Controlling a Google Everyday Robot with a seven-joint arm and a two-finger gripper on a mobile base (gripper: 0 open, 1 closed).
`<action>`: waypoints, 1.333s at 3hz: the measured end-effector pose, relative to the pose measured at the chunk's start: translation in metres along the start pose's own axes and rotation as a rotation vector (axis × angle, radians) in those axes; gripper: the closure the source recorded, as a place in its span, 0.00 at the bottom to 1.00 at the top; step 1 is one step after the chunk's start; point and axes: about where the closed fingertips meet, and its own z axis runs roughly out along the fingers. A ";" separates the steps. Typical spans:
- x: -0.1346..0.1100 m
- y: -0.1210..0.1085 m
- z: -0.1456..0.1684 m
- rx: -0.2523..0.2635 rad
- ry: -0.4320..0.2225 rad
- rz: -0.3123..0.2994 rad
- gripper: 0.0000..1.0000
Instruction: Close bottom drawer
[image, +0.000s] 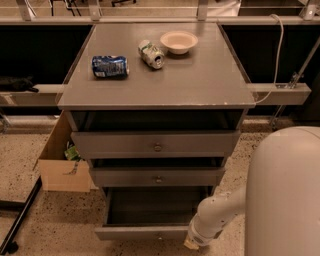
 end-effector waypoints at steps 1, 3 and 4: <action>0.000 0.000 0.001 -0.001 0.002 -0.001 1.00; 0.002 -0.022 0.016 -0.068 0.055 -0.083 1.00; 0.002 -0.022 0.016 -0.068 0.055 -0.084 1.00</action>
Offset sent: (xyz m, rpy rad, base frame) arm 0.0236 -0.0074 -0.0277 -0.0050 0.0862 0.1343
